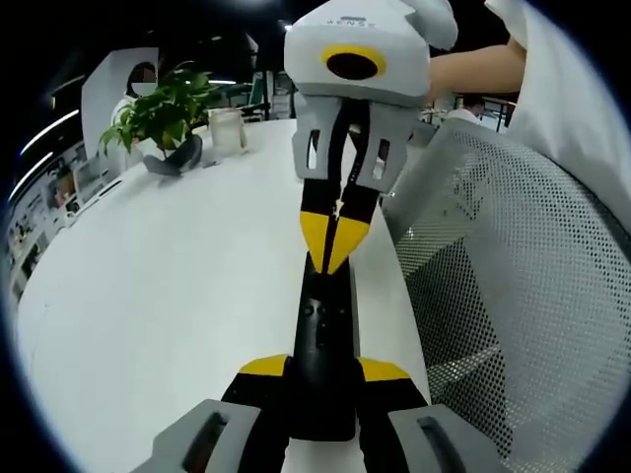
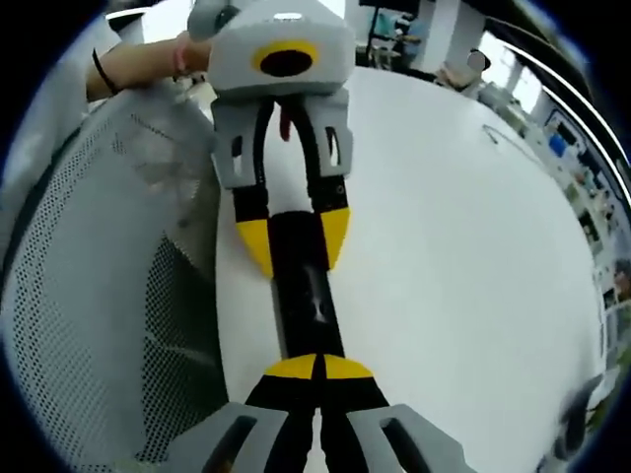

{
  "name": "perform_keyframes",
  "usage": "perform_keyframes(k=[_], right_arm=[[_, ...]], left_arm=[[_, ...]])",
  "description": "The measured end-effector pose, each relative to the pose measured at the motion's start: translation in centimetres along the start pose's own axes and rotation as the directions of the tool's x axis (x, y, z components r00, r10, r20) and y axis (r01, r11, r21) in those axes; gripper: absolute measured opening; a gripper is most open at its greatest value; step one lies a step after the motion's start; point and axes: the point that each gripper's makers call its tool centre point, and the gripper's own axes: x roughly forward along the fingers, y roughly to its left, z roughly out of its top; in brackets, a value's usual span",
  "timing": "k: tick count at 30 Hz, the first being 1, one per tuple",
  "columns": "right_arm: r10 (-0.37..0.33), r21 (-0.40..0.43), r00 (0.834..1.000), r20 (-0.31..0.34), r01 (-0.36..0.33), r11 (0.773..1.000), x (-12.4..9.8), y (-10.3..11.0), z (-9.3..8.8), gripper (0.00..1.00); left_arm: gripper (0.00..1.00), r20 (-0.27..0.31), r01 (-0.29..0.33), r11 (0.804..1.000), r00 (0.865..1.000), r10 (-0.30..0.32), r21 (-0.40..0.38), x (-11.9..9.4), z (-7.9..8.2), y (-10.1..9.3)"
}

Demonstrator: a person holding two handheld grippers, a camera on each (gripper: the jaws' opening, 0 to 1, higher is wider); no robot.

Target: Press the specified remote control buttons in sequence, fully releasing each button before pressing the next.

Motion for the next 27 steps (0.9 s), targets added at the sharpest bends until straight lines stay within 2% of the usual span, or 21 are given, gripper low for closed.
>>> perform_keyframes(k=[4,6,12,14,15,16,18,23,27], right_arm=[[0.007,0.021,1.000,0.015,-0.008,1.000,-0.09,0.19,-0.05,0.00],[-0.019,-0.004,1.000,0.007,0.019,1.000,0.07,0.04,-0.08,0.09],[0.003,-0.020,1.000,0.002,-0.003,1.000,0.18,0.20,-0.01,0.07],[0.007,-0.114,1.000,-0.010,-0.008,0.993,0.25,0.27,0.15,0.07],[0.008,-0.195,1.000,-0.025,-0.013,0.981,0.30,0.50,0.21,0.07],[0.005,-0.242,0.999,-0.034,-0.013,0.970,0.34,0.58,0.27,0.06],[0.010,-0.277,0.999,-0.050,-0.023,0.961,0.41,0.78,0.25,0.06],[0.050,-0.240,0.996,-0.077,-0.067,0.969,0.44,0.39,0.31,0.06],[0.074,-0.153,0.992,-0.107,-0.090,0.984,0.48,0.36,0.22,0.06]], left_arm=[[0.24,0.001,0.000,1.000,1.000,0.000,-0.001,-0.01,0.00,-0.01],[0.24,0.002,0.000,1.000,1.000,0.000,-0.001,-0.03,-0.01,-0.02],[0.24,0.000,0.000,1.000,1.000,0.000,0.002,-0.05,-0.05,-0.04],[0.24,0.000,0.000,1.000,1.000,0.000,0.003,-0.07,-0.07,-0.03],[0.24,0.000,0.000,1.000,1.000,0.000,0.004,-0.08,-0.08,-0.03],[0.24,-0.002,0.000,1.000,1.000,0.000,0.011,-0.07,-0.10,-0.03],[0.24,-0.004,0.000,1.000,1.000,0.000,0.021,-0.04,-0.12,-0.04],[0.24,-0.002,0.000,1.000,1.000,0.000,0.015,-0.04,-0.10,0.02],[0.24,-0.005,-0.002,1.000,1.000,0.002,0.017,-0.03,-0.09,0.04]])
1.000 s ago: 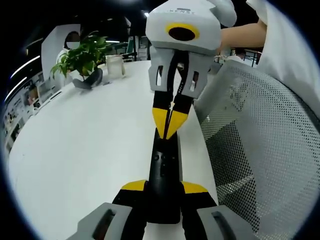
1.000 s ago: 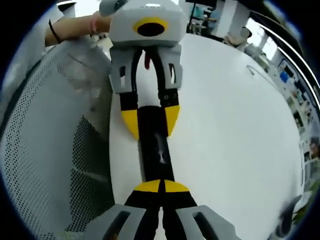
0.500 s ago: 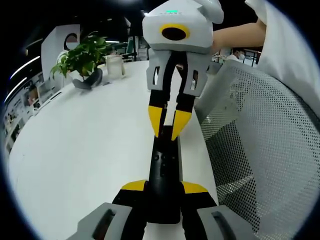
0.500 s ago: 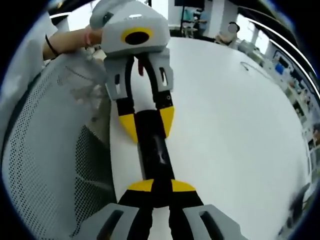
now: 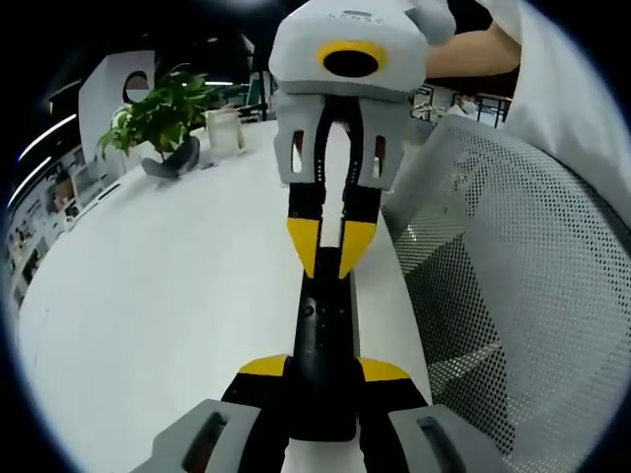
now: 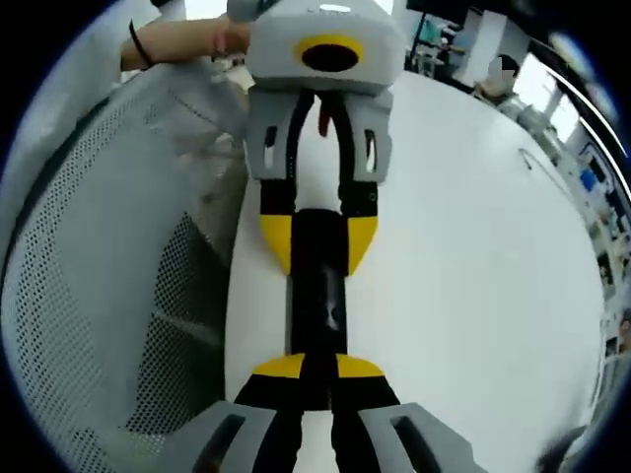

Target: Press the specified remote control buttons in sequence, fully releasing each button before pressing the next.

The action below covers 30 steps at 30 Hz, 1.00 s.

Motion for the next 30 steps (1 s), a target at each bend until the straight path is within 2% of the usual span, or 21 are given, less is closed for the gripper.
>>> perform_keyframes(k=[1,2,4,5,7,8,12,15,18,21,24,25,27,29,30], right_arm=[[0.006,0.081,1.000,0.003,-0.006,0.997,0.00,-0.13,0.02,0.06],[0.004,0.123,1.000,0.006,-0.004,0.992,0.00,-0.24,0.07,0.05],[-0.028,0.173,0.999,0.016,0.025,0.985,0.03,-0.52,0.18,0.04],[-0.036,0.172,0.999,0.015,0.033,0.985,0.01,-0.52,0.15,0.04],[-0.060,0.146,0.998,0.027,0.055,0.988,0.00,-0.33,0.16,0.04],[-0.081,0.075,0.995,0.057,0.076,0.994,-0.03,-0.34,0.34,0.04],[-0.122,-0.006,0.983,0.137,0.124,0.992,-0.04,0.04,0.26,0.04],[-0.117,-0.031,0.983,0.140,0.123,0.992,-0.01,0.01,0.35,0.04],[-0.090,-0.110,0.988,0.129,0.105,0.988,0.04,0.06,0.51,0.04],[-0.040,-0.192,0.994,0.101,0.059,0.980,0.16,0.23,0.57,0.04],[-0.010,-0.217,0.997,0.076,0.026,0.976,0.20,0.13,0.63,0.04],[0.003,-0.199,0.998,0.066,0.010,0.980,0.24,0.03,0.67,0.04],[0.016,-0.102,0.999,0.052,-0.010,0.995,0.28,0.07,0.61,0.04],[-0.005,-0.013,0.999,0.044,0.005,1.000,0.35,-0.14,0.71,0.03],[-0.010,-0.004,0.999,0.042,0.010,1.000,0.36,-0.16,0.71,0.03]], left_arm=[[0.24,0.000,0.000,1.000,1.000,0.000,-0.004,0.00,0.01,0.03],[0.24,0.002,0.000,1.000,1.000,0.000,-0.008,0.01,0.04,0.05],[0.24,0.003,-0.001,1.000,1.000,0.001,-0.012,0.01,0.07,0.09],[0.24,0.003,-0.001,1.000,1.000,0.001,-0.011,0.02,0.06,0.10],[0.24,0.002,-0.001,1.000,1.000,0.001,-0.007,0.03,0.06,0.10],[0.24,0.001,-0.001,1.000,1.000,0.001,-0.004,0.03,0.05,0.09],[0.24,0.000,-0.002,1.000,1.000,0.002,0.001,0.03,0.06,0.07],[0.24,0.001,-0.002,1.000,1.000,0.002,0.001,0.04,0.07,0.04],[0.24,0.001,-0.003,1.000,1.000,0.003,0.001,0.04,0.07,0.02],[0.24,0.002,-0.003,1.000,1.000,0.003,0.001,0.03,0.07,0.04],[0.24,0.003,-0.003,1.000,1.000,0.003,0.001,0.05,0.09,0.03],[0.24,0.004,-0.003,1.000,1.000,0.003,0.001,0.04,0.08,0.04],[0.24,0.005,-0.002,1.000,1.000,0.002,0.000,0.04,0.07,0.06],[0.24,0.006,-0.002,1.000,1.000,0.002,-0.004,0.03,0.07,0.08],[0.24,0.006,-0.002,1.000,1.000,0.002,-0.003,0.03,0.07,0.08]])
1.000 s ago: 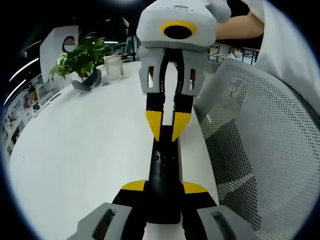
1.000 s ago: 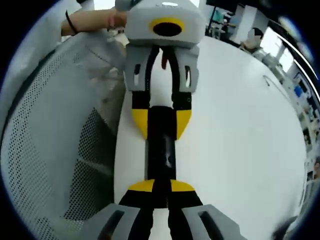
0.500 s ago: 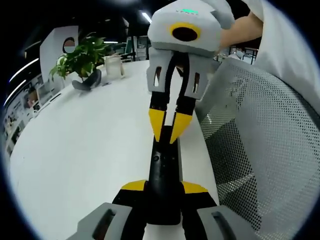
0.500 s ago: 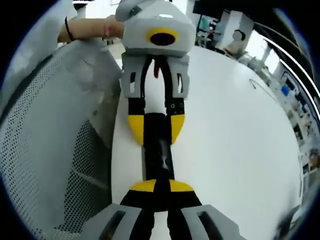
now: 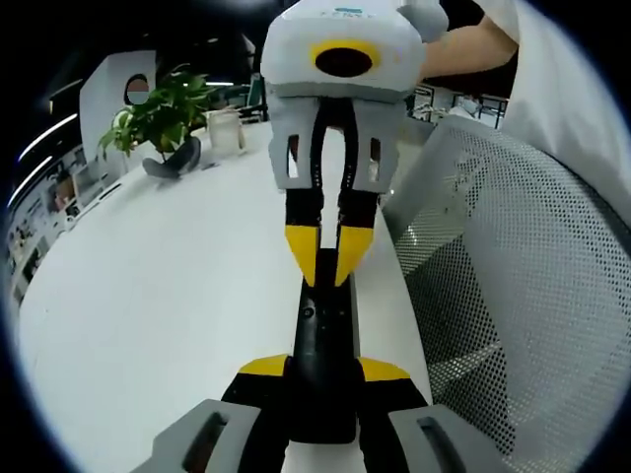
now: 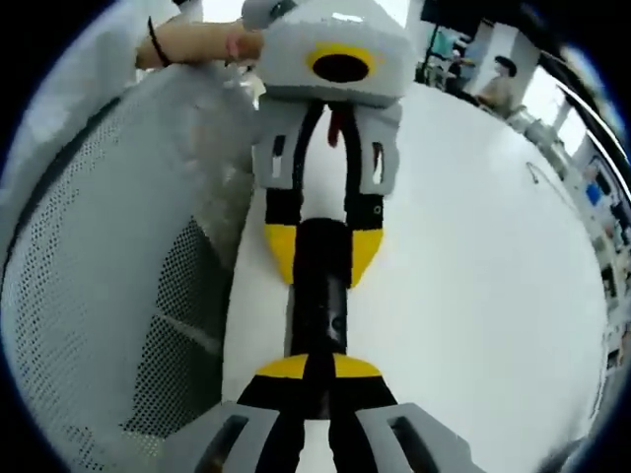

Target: Press the specified remote control buttons in sequence, fully releasing each button before pressing the next.

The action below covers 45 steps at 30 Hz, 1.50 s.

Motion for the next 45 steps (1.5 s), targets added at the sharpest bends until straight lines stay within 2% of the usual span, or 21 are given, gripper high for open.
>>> perform_keyframes(k=[2,3,5,8,9,10,12,14,19,23,26,30,33,34,36,38,41,45], right_arm=[[-0.026,0.056,1.000,-0.003,0.026,0.998,0.02,-0.02,0.05,0.03],[-0.028,0.034,1.000,-0.002,0.028,0.999,0.08,0.08,0.08,0.03],[-0.045,0.070,0.999,0.005,0.044,0.997,0.08,-0.03,0.06,0.03],[-0.063,0.084,0.997,0.033,0.060,0.995,0.01,-0.02,0.05,0.03],[-0.066,0.081,0.997,0.049,0.062,0.995,-0.01,-0.03,0.05,0.03],[-0.073,0.105,0.993,0.098,0.062,0.993,-0.03,-0.14,0.29,0.03],[-0.080,0.154,0.986,0.148,0.057,0.987,-0.18,-0.20,0.34,0.03],[-0.084,0.150,0.982,0.167,0.058,0.987,-0.23,-0.12,0.15,0.03],[-0.077,0.083,0.986,0.148,0.065,0.994,-0.04,0.02,0.51,0.04],[-0.057,-0.065,0.993,0.102,0.064,0.996,0.04,0.18,0.63,0.04],[-0.038,-0.131,0.998,0.059,0.046,0.990,0.12,0.28,0.66,0.03],[-0.019,-0.123,0.999,0.027,0.022,0.992,0.21,0.11,0.72,0.03],[-0.001,0.000,0.999,0.036,0.001,1.000,0.19,0.01,0.61,0.03],[0.002,0.019,0.999,0.042,-0.002,1.000,0.17,-0.06,0.60,0.03],[-0.013,0.114,0.999,0.048,0.007,0.993,0.16,-0.17,0.61,0.02],[-0.033,0.043,0.999,0.036,0.032,0.999,0.17,-0.07,0.64,0.02],[-0.055,0.019,0.998,0.041,0.055,0.998,0.16,0.09,0.58,0.02],[-0.086,-0.052,0.995,0.059,0.090,0.995,0.09,0.15,0.64,0.03]], left_arm=[[0.24,-0.001,-0.001,1.000,1.000,0.001,-0.001,0.00,-0.02,-0.02],[0.24,-0.001,-0.001,1.000,1.000,0.001,0.000,0.00,-0.04,-0.01],[0.24,-0.001,-0.002,1.000,1.000,0.002,-0.001,0.00,-0.05,-0.01],[0.24,-0.003,-0.003,1.000,1.000,0.003,0.002,0.00,-0.08,-0.01],[0.24,-0.002,-0.003,1.000,1.000,0.003,0.001,0.00,-0.08,0.01],[0.24,-0.002,-0.002,1.000,1.000,0.002,-0.001,-0.01,-0.08,0.01],[0.24,-0.001,-0.002,1.000,1.000,0.002,-0.001,-0.01,-0.08,0.03],[0.24,-0.001,-0.003,1.000,1.000,0.003,-0.002,0.00,-0.08,0.03],[0.24,-0.001,-0.005,1.000,1.000,0.005,0.003,-0.01,-0.09,0.00],[0.24,-0.003,-0.005,1.000,1.000,0.005,0.004,-0.02,-0.11,-0.01],[0.24,-0.004,-0.005,1.000,1.000,0.005,0.005,-0.02,-0.12,-0.01],[0.24,-0.005,-0.004,1.000,1.000,0.004,0.005,-0.02,-0.12,-0.02],[0.24,-0.005,-0.005,1.000,1.000,0.005,0.003,0.02,-0.09,-0.02],[0.24,-0.006,-0.006,1.000,1.000,0.007,0.004,0.03,-0.08,-0.03],[0.24,-0.005,-0.009,1.000,1.000,0.009,0.002,0.06,-0.04,-0.02],[0.24,-0.001,-0.007,1.000,1.000,0.007,-0.003,0.05,-0.04,0.00],[0.24,-0.003,-0.007,1.000,1.000,0.007,0.002,0.05,-0.04,-0.01],[0.24,-0.005,-0.008,1.000,1.000,0.008,0.003,0.07,-0.02,-0.01]])
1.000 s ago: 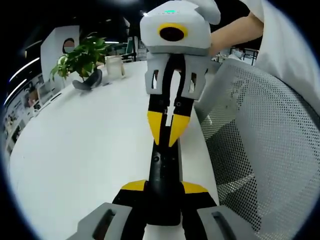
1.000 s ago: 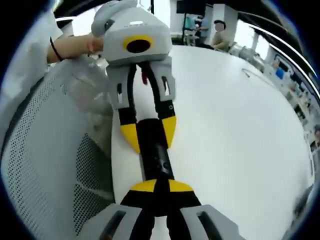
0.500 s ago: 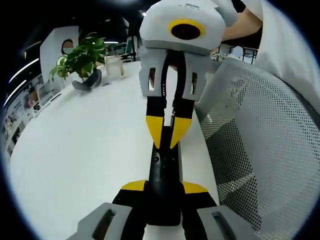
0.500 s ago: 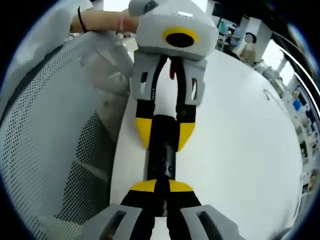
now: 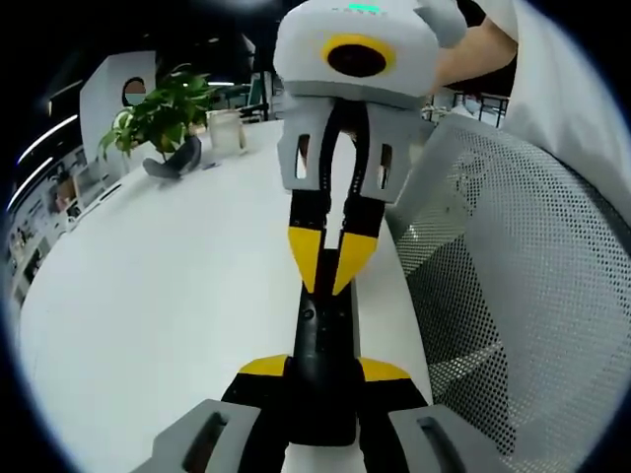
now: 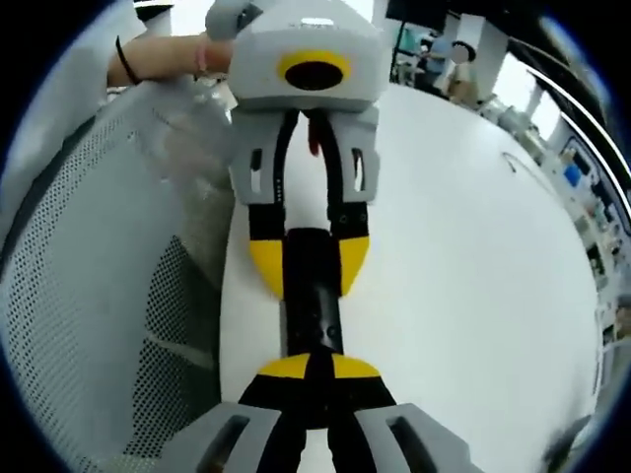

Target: Press the specified remote control buttons in sequence, fully releasing each button before pressing the next.

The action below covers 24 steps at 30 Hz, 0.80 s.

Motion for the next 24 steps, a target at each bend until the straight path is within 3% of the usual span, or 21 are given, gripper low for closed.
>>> perform_keyframes(k=[5,10,16,24], right_arm=[[-0.009,-0.047,1.000,0.011,0.009,0.999,0.06,0.01,0.19,0.02],[0.047,-0.034,0.999,-0.002,-0.047,0.998,0.24,-0.25,0.45,0.00],[0.058,-0.074,0.998,-0.023,-0.060,0.995,0.38,-0.07,0.74,0.00],[0.067,-0.023,0.998,-0.014,-0.068,0.997,0.24,0.45,0.72,0.00]], left_arm=[[0.24,0.000,-0.001,1.000,1.000,0.001,0.000,0.00,-0.01,-0.01],[0.24,0.000,-0.001,1.000,1.000,0.001,-0.001,0.01,-0.02,0.00],[0.24,0.001,-0.001,1.000,1.000,0.001,0.004,0.01,-0.03,0.00],[0.24,-0.001,-0.001,1.000,1.000,0.001,0.001,0.00,-0.04,-0.07]])
